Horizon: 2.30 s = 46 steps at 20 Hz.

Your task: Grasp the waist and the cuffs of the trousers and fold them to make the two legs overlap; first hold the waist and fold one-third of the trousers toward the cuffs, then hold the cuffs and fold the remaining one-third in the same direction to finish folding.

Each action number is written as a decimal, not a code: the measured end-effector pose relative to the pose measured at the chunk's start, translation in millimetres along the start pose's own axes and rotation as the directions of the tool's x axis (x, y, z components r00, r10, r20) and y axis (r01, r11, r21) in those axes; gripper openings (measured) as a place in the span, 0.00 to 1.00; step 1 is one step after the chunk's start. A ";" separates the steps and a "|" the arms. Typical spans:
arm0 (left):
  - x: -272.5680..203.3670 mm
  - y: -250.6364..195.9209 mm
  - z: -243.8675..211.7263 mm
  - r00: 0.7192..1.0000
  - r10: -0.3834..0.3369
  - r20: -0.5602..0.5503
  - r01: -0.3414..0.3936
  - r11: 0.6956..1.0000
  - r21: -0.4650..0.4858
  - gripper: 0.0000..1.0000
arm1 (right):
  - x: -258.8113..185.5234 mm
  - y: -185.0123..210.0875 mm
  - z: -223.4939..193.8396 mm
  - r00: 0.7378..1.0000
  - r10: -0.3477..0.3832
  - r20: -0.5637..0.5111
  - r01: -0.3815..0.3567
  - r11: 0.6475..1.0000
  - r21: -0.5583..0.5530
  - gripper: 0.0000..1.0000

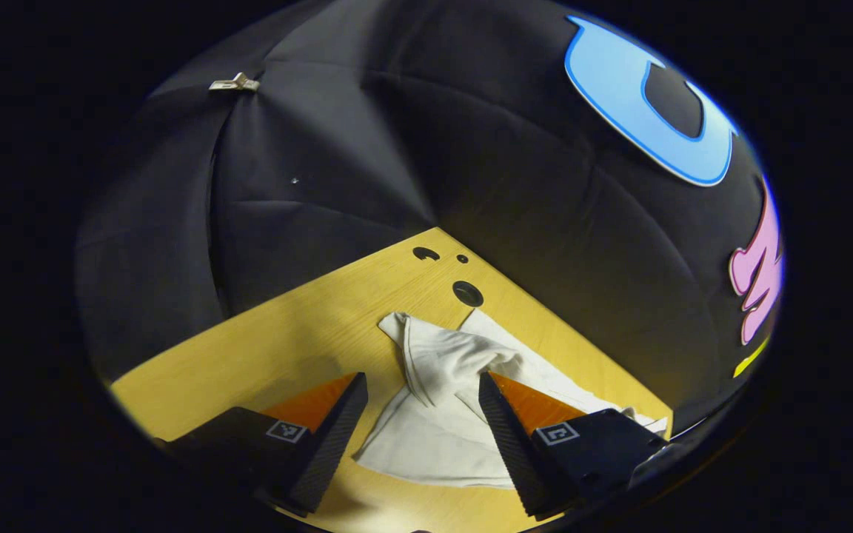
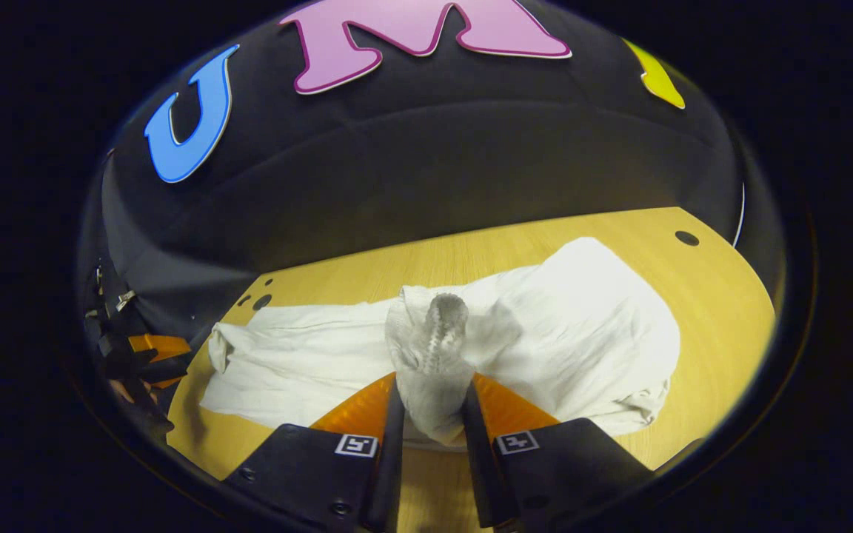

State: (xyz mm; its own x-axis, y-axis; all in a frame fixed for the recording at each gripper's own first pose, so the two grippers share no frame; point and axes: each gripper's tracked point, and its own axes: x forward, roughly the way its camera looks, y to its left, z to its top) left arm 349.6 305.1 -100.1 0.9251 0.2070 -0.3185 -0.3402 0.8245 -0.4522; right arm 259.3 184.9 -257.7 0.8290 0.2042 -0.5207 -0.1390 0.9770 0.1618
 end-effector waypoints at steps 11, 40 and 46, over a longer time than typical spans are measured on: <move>54.6 -12.9 -15.5 0.996 0.044 -0.076 -0.032 0.988 0.152 0.96 | -160.7 -57.5 -70.0 0.993 -0.073 -0.093 0.056 0.983 -0.173 0.99; 39.1 -53.4 -24.5 0.992 0.024 -0.126 0.035 0.897 0.441 0.06 | -304.9 -102.5 -19.3 0.971 -0.237 -0.019 0.236 0.971 -0.049 0.98; -2.8 -118.1 21.2 0.994 -0.094 -0.046 0.105 0.920 0.377 0.05 | -325.3 -128.4 -2.4 0.961 -0.274 0.041 0.276 0.961 -0.034 0.99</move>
State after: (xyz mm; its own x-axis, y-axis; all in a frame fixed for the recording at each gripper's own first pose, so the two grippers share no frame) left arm 390.9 218.3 -28.2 0.9443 0.1040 -0.3123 -0.1525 0.9790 -0.1350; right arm 6.2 -6.8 -111.2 0.8569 -0.0745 -0.5100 0.0765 0.9969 -0.0170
